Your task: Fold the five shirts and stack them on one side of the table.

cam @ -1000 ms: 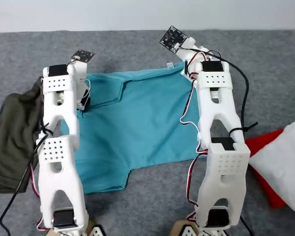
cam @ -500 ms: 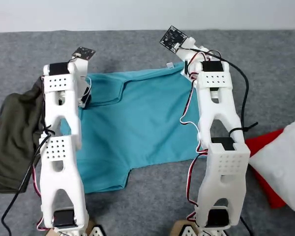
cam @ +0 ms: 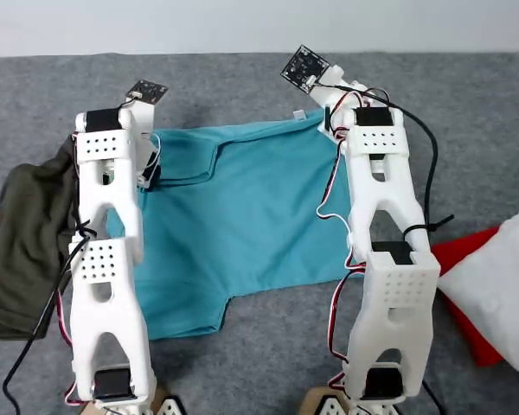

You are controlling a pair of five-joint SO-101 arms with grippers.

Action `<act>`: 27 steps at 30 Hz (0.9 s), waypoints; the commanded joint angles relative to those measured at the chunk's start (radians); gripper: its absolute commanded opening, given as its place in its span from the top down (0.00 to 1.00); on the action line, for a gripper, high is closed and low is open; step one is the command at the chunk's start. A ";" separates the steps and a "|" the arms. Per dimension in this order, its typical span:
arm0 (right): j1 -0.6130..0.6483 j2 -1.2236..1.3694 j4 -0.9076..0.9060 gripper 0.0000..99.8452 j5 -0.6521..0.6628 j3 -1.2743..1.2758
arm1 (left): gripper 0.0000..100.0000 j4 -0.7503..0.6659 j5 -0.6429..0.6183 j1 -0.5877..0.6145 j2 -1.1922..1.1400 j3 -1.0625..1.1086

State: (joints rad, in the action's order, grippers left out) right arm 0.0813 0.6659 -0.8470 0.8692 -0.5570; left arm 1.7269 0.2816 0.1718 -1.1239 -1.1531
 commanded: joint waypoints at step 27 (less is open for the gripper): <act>0.001 -0.104 -0.064 0.99 0.009 -0.078 | 1.00 0.026 -0.005 -0.087 0.342 0.110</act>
State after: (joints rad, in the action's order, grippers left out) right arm 0.0813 0.6582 -0.9068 0.8692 -0.5800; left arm 1.7300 0.2816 0.0905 -0.8523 -1.0411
